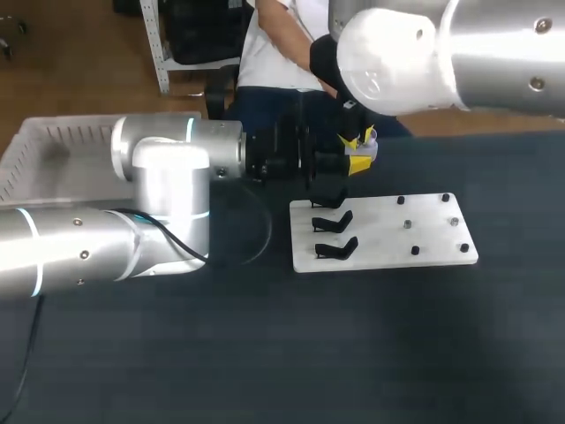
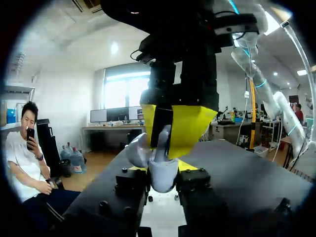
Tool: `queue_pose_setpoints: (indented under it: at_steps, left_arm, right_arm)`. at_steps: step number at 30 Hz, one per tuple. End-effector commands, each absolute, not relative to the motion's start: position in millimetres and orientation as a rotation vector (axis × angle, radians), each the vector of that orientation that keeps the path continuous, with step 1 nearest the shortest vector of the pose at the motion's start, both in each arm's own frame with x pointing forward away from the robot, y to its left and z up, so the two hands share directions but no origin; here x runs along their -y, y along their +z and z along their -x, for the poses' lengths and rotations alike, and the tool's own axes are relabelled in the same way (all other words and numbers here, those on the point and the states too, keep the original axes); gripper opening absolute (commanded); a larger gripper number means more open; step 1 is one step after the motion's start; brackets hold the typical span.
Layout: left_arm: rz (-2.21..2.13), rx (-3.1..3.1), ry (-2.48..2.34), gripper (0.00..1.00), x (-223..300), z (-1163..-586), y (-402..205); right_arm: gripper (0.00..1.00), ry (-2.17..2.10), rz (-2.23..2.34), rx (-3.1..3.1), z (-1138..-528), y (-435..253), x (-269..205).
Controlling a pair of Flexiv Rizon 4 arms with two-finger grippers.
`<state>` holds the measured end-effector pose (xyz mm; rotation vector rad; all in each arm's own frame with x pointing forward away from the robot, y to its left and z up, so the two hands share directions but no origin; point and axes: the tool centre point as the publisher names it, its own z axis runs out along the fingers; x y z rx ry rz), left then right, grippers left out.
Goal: Pick up each earbud case from the left stands, insert the matching earbuds, close the lid, and place the case in the box.
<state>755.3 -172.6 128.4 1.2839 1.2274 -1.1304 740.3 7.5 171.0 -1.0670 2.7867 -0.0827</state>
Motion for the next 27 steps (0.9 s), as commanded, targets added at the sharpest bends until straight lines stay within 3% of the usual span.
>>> queue_pose_setpoints:
  at_steps: [1,19,21,23,27]
  left_arm:
    - [-1.279,-1.223,-1.126,0.00,172.8,-754.3,128.5]
    - [-1.279,-1.223,-1.126,0.00,172.8,-754.3,128.5]
    - [-1.279,-1.223,-1.126,0.00,172.8,-754.3,128.5]
    - [-1.279,-1.223,-1.126,0.00,172.8,-754.3,128.5]
    - [-1.279,-1.223,-1.126,0.00,172.8,-754.3,128.5]
  right_arm:
    - [0.00,-0.091,1.075,-2.791,-742.3,168.2,-8.9]
    - [0.01,-0.154,1.127,-2.791,-737.6,163.5,-7.6]
    - [0.06,-0.152,1.128,-2.792,-737.6,163.5,-7.7]
    - [0.22,-0.151,1.130,-2.792,-737.6,163.5,-7.8]
    - [0.23,-0.149,1.129,-2.791,-737.9,164.2,-7.6]
